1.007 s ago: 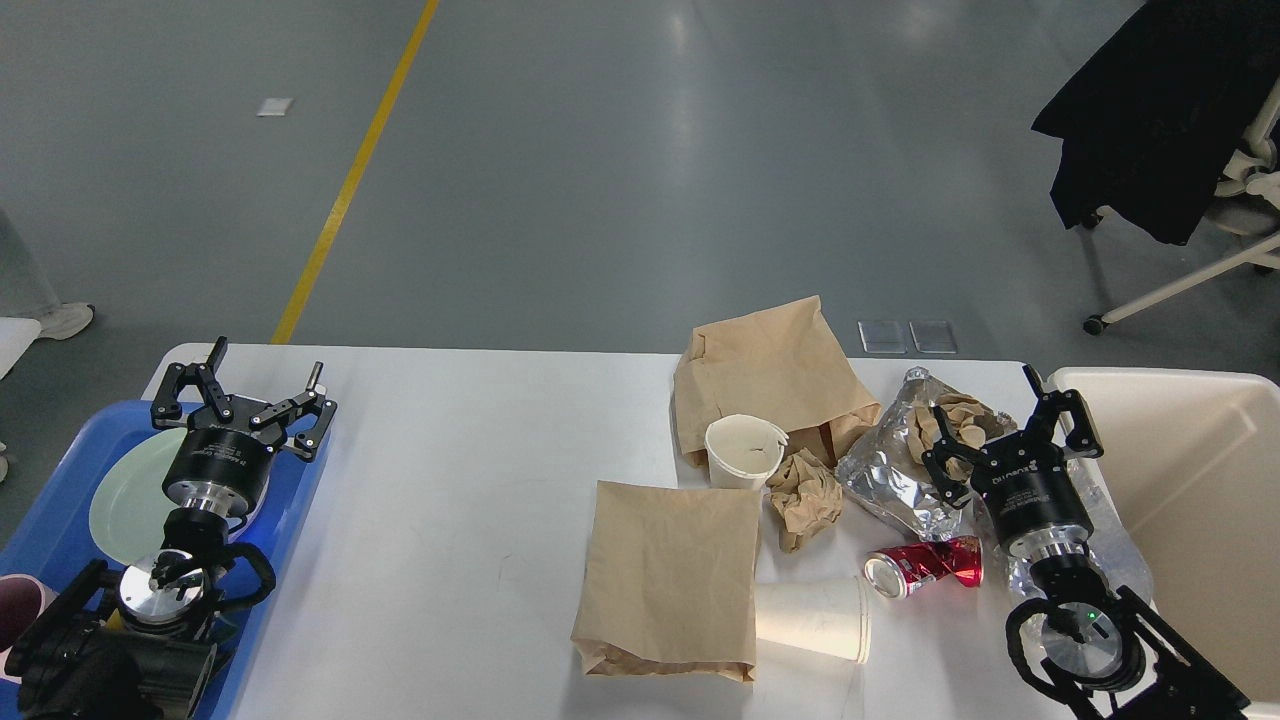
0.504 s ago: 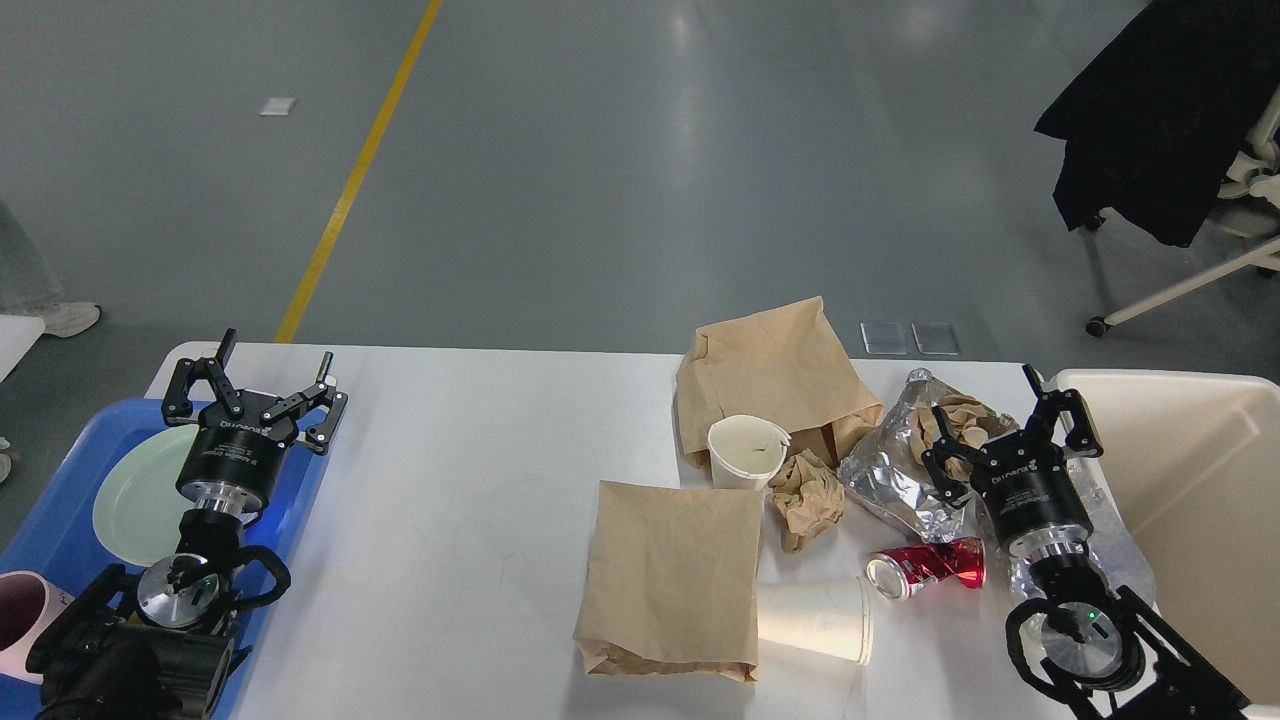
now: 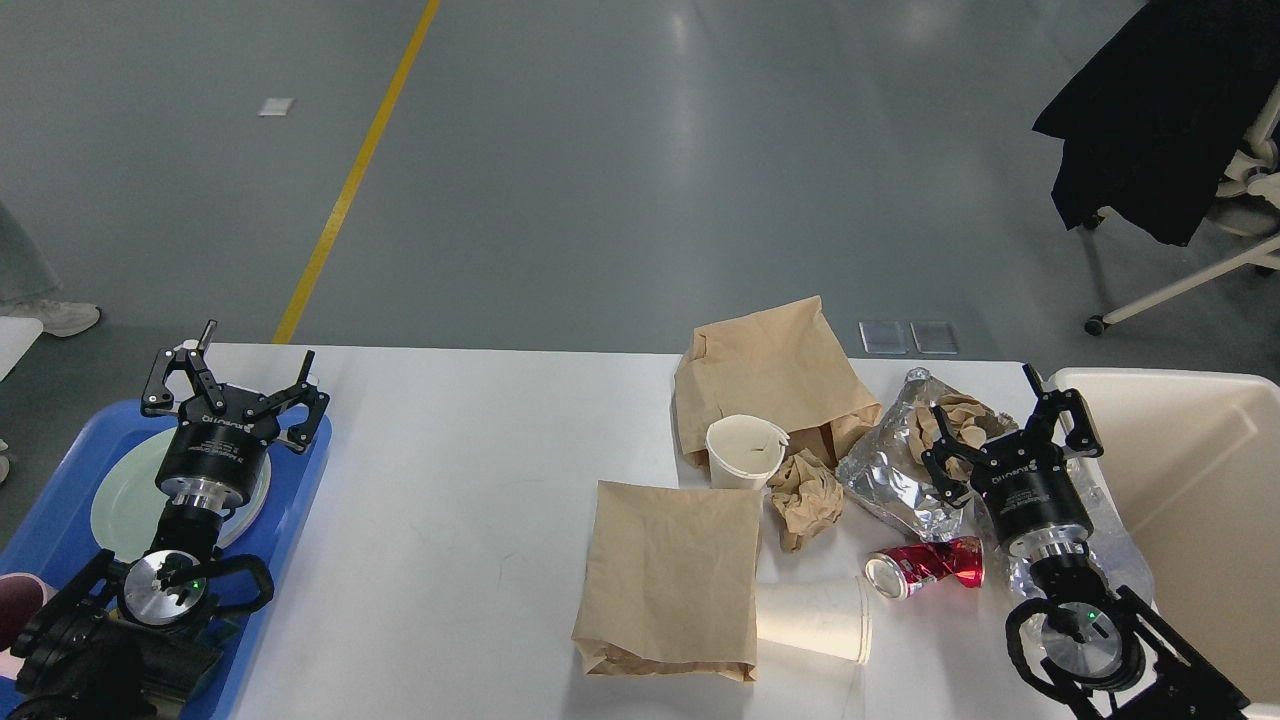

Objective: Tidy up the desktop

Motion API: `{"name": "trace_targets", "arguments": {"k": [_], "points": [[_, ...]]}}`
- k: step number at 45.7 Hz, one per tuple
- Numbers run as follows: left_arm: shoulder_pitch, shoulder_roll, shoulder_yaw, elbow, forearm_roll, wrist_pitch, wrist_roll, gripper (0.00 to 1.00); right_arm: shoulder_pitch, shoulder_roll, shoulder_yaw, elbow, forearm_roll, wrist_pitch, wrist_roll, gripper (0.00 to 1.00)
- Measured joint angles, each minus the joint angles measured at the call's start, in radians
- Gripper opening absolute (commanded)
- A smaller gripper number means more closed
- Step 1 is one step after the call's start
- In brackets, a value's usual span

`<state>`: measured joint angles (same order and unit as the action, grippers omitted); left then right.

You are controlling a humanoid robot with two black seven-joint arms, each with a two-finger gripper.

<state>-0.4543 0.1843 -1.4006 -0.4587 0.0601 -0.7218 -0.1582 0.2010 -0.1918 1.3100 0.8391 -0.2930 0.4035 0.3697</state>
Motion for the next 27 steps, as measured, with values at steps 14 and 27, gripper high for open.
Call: {"name": "trace_targets", "arguments": {"k": [14, 27], "points": [[0.002, 0.001, 0.006, 0.0, 0.0, -0.001, -0.006, 0.96, 0.0, 0.0, 0.0, 0.0, -0.001, 0.0, 0.0, 1.0], [0.002, 0.001, 0.006, 0.0, -0.001, -0.001, -0.006, 0.96, 0.0, 0.0, -0.005, 0.0, -0.001, 0.0, 0.0, 1.0]]}}
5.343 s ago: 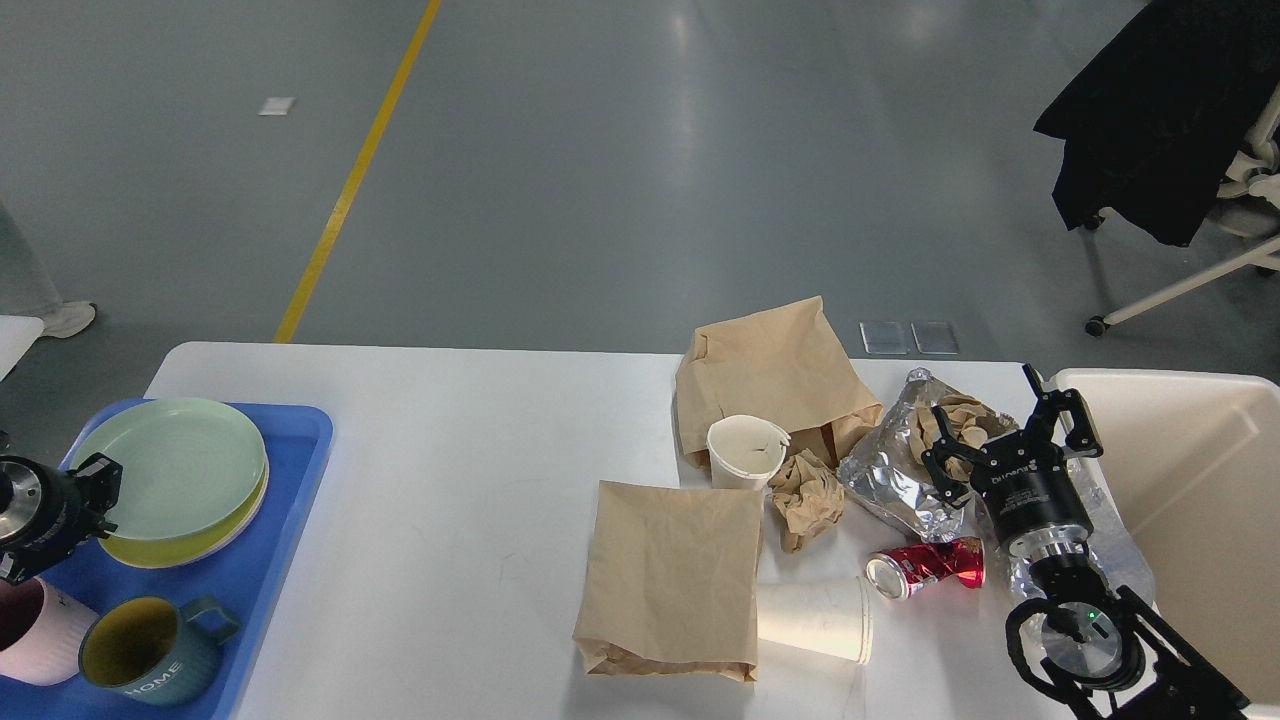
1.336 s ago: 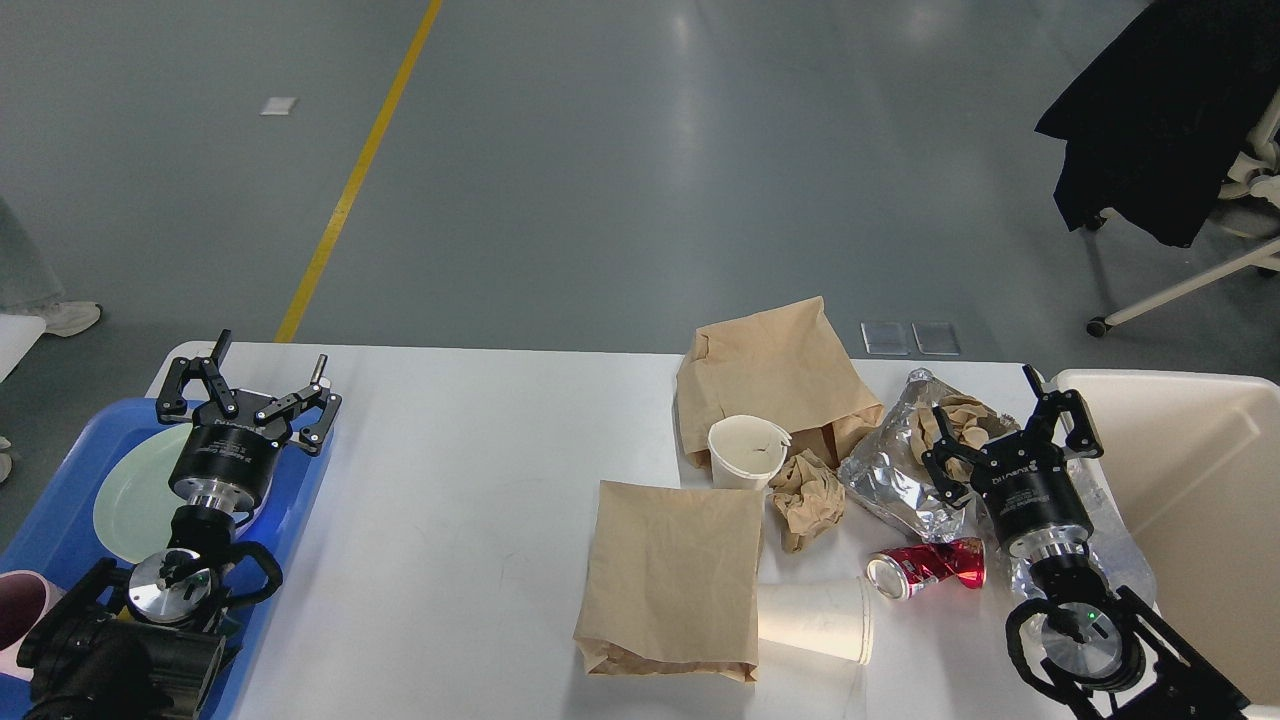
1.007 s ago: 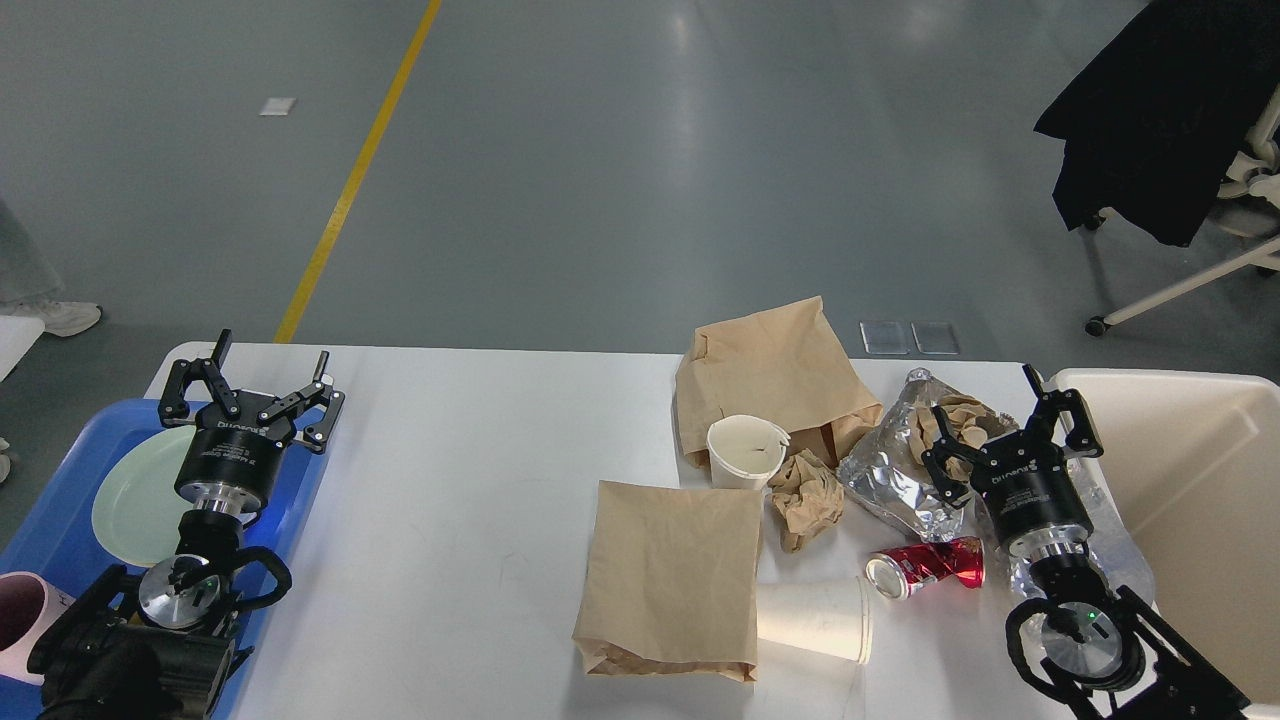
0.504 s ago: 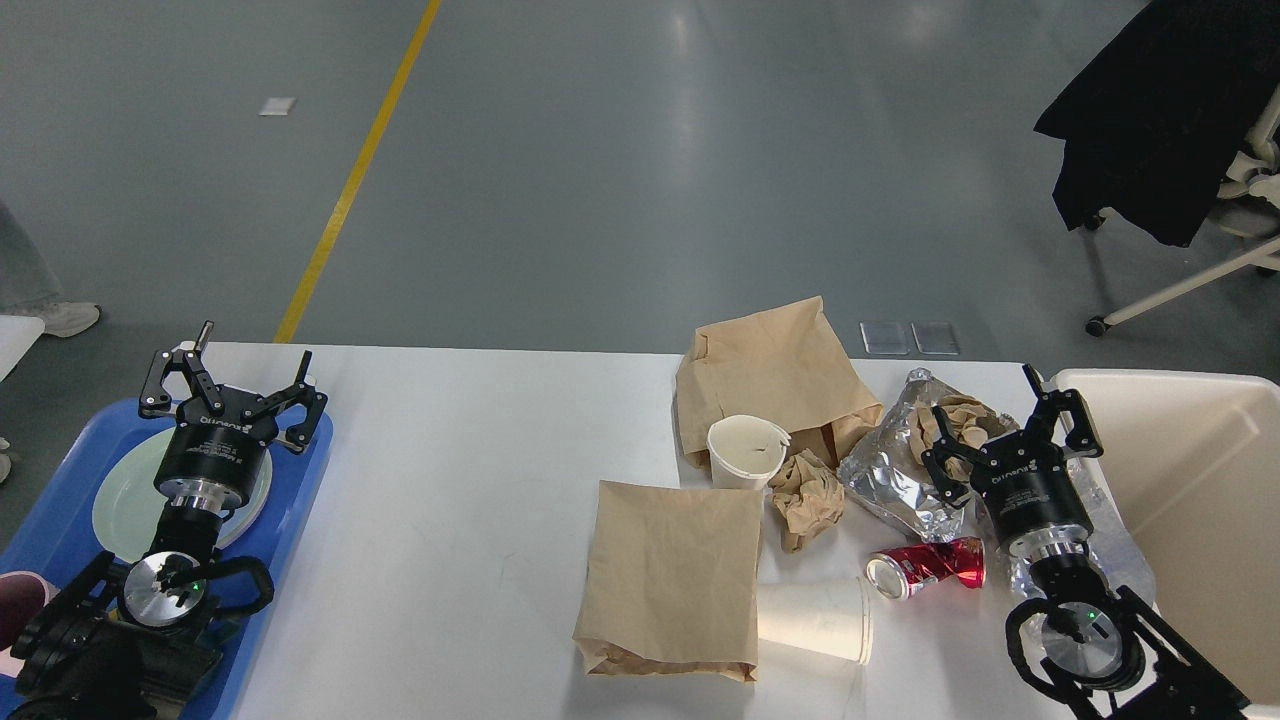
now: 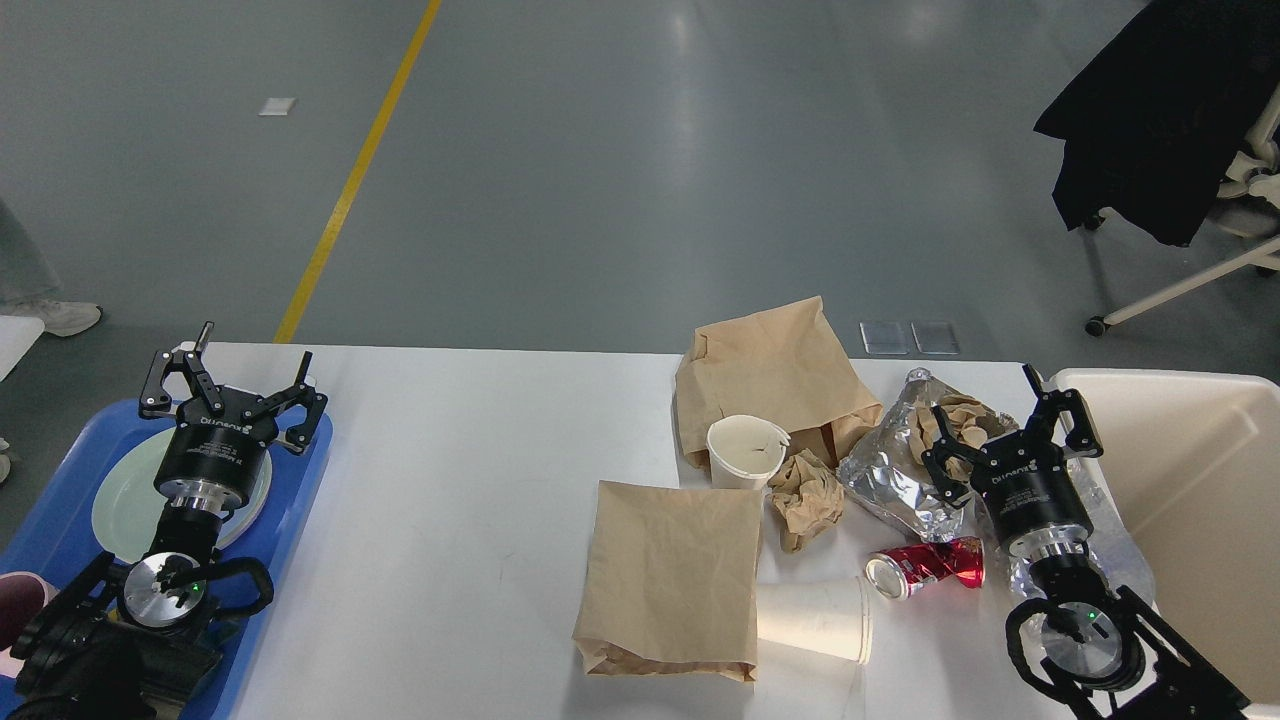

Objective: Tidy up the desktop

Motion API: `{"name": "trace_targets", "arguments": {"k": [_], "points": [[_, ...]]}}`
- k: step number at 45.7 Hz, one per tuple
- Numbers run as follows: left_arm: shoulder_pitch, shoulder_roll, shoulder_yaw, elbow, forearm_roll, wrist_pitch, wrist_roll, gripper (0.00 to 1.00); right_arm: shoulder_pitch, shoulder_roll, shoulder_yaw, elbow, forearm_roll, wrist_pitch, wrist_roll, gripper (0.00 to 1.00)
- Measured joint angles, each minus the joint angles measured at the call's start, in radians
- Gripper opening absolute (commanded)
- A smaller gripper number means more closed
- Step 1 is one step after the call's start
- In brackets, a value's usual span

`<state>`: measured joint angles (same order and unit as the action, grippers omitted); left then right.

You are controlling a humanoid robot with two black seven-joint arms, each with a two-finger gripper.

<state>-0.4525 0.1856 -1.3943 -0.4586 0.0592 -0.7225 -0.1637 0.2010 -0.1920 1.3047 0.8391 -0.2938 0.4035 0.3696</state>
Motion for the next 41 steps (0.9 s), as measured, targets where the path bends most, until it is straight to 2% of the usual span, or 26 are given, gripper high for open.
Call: {"name": "trace_targets", "arguments": {"k": [20, 30, 41], "points": [[0.0, 0.0, 0.0, 0.0, 0.001, 0.0, 0.001, 0.96, 0.001, -0.007, 0.009, -0.011, 0.0, -0.004, -0.002, 1.0], [0.0, 0.0, 0.0, 0.0, 0.0, 0.0, 0.0, 0.96, 0.02, -0.115, 0.074, -0.019, 0.001, -0.006, -0.001, 1.0], [0.0, 0.0, 0.0, 0.0, 0.0, -0.001, 0.0, 0.96, 0.015, -0.16, 0.046, -0.021, 0.001, -0.001, -0.013, 1.0]]}}
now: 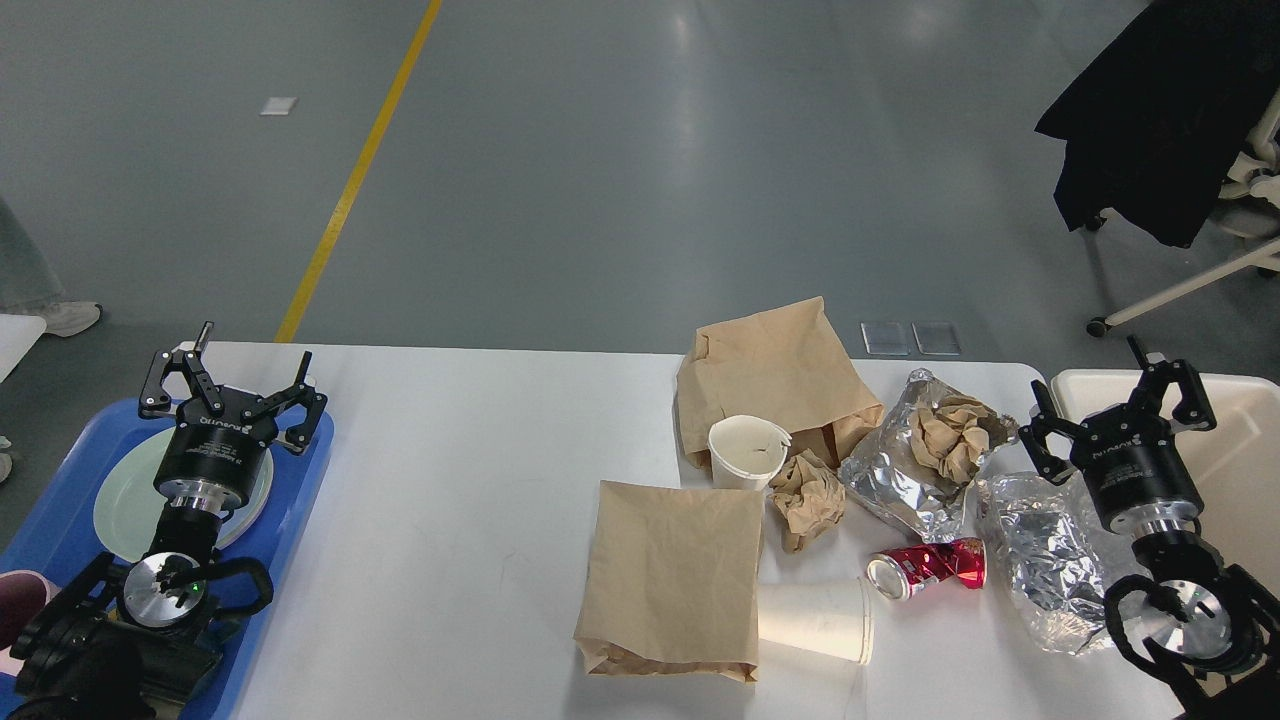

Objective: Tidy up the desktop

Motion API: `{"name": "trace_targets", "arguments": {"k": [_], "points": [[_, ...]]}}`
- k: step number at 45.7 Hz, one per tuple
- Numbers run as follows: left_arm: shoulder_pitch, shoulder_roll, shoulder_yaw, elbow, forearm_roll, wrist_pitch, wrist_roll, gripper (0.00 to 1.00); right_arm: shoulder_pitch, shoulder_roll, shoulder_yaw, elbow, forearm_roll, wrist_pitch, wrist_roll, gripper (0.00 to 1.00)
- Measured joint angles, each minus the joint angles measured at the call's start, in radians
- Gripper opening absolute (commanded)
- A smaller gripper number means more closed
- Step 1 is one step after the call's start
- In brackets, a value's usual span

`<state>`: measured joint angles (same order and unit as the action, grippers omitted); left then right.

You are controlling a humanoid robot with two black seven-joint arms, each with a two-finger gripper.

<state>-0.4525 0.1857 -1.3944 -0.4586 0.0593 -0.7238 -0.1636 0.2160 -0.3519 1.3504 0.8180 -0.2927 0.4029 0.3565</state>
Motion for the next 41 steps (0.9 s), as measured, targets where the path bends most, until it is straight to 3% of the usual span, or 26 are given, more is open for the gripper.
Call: {"name": "trace_targets", "arguments": {"k": [41], "points": [[0.0, 0.0, 0.0, 0.0, -0.001, 0.0, 0.001, 0.96, -0.029, 0.005, -0.094, 0.0, -0.003, -0.028, 0.0, 1.0]]}}
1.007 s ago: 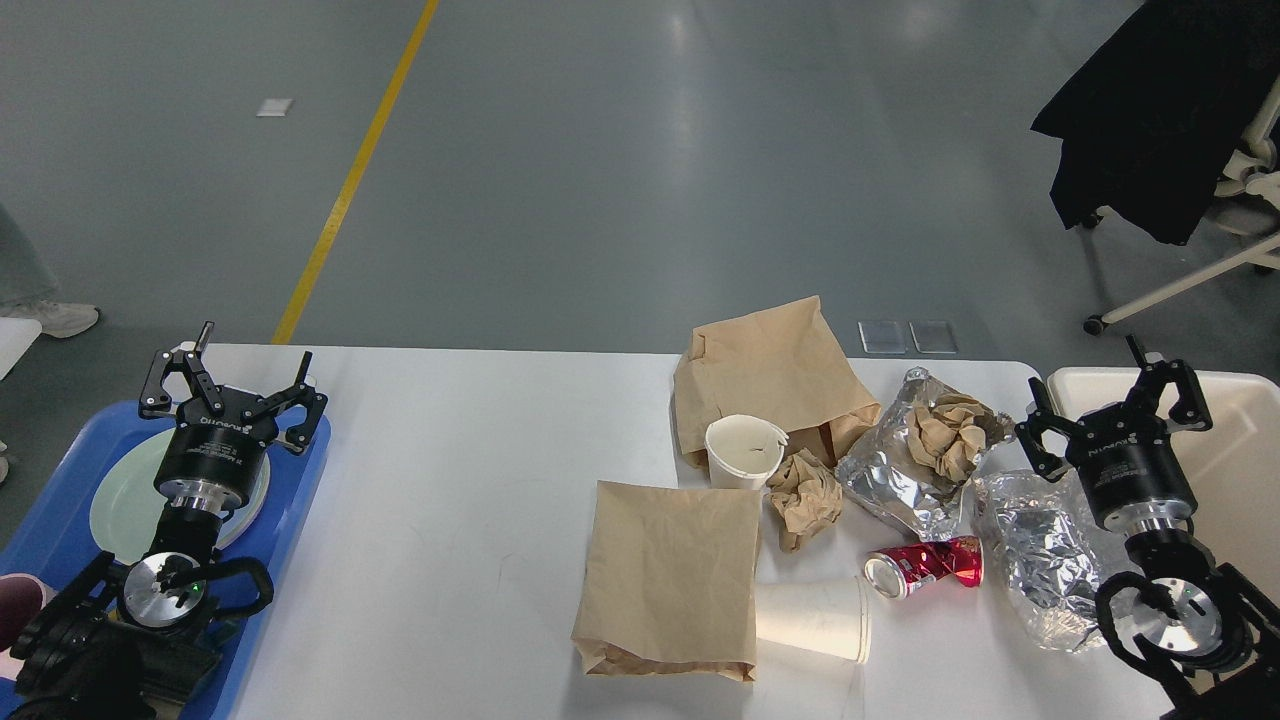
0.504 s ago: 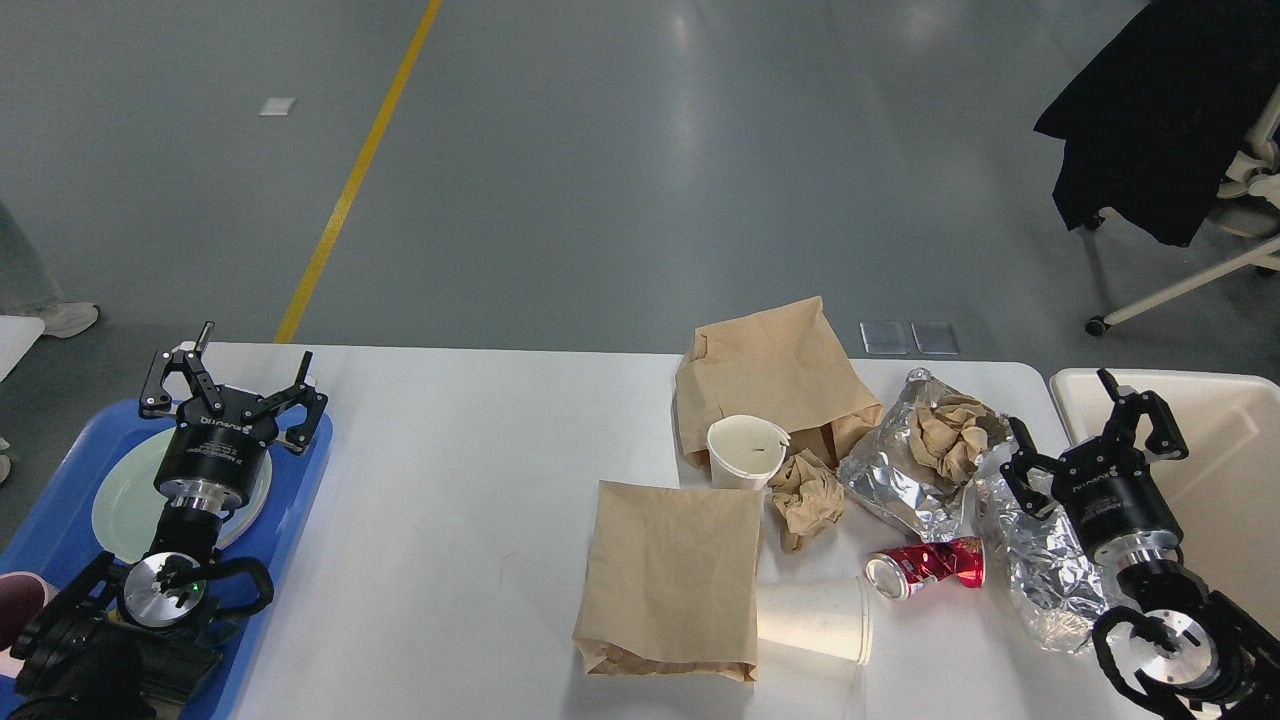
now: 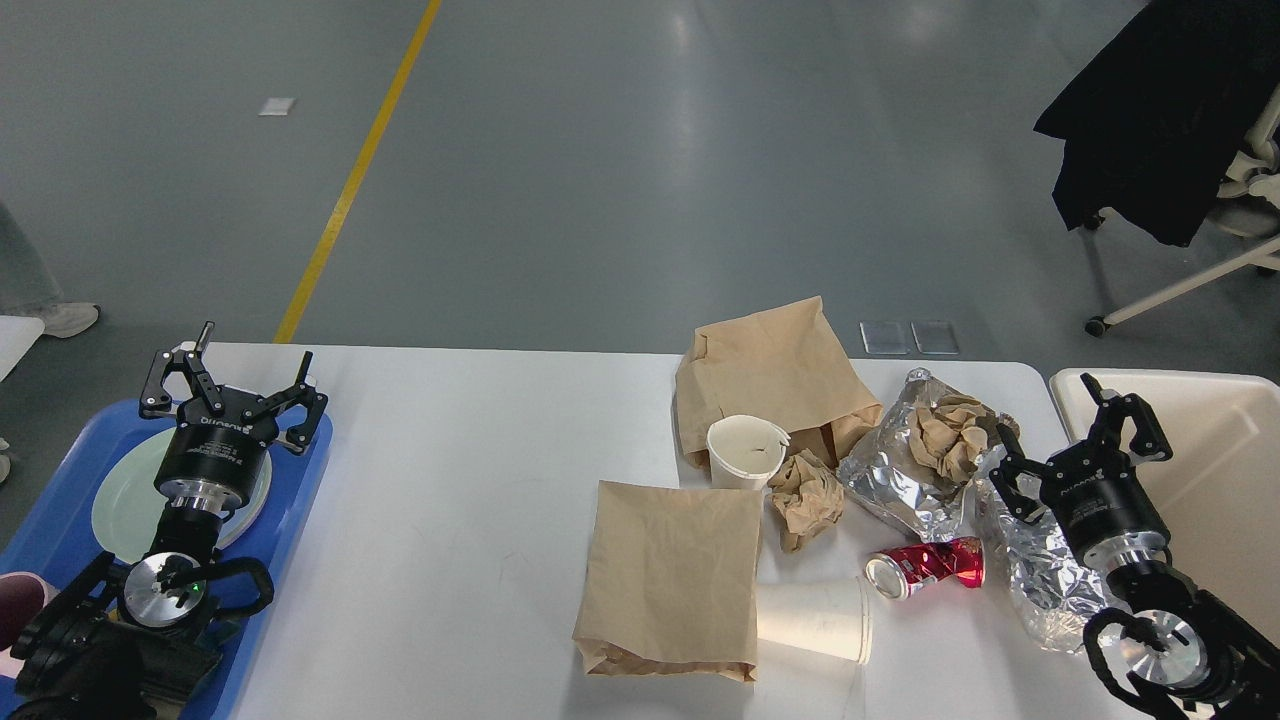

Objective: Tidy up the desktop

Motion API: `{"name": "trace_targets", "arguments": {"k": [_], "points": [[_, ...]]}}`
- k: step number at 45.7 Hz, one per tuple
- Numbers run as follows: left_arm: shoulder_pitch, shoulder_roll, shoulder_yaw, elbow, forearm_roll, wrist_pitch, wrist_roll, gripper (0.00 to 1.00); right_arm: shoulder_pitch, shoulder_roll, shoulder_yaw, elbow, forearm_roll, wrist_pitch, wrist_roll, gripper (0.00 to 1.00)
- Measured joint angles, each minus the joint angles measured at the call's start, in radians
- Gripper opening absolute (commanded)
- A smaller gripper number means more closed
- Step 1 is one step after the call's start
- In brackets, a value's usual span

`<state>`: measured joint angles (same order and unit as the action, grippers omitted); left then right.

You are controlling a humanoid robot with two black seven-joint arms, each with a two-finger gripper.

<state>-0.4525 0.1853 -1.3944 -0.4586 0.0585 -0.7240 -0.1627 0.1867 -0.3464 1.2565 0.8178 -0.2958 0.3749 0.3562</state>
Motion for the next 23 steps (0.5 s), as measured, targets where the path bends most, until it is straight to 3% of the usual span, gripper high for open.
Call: {"name": "trace_targets", "arguments": {"k": [23], "points": [[0.0, 0.0, 0.0, 0.0, 0.0, 0.0, 0.0, 0.96, 0.014, -0.013, 0.011, 0.005, 0.003, 0.002, 0.0, 1.0]]}}
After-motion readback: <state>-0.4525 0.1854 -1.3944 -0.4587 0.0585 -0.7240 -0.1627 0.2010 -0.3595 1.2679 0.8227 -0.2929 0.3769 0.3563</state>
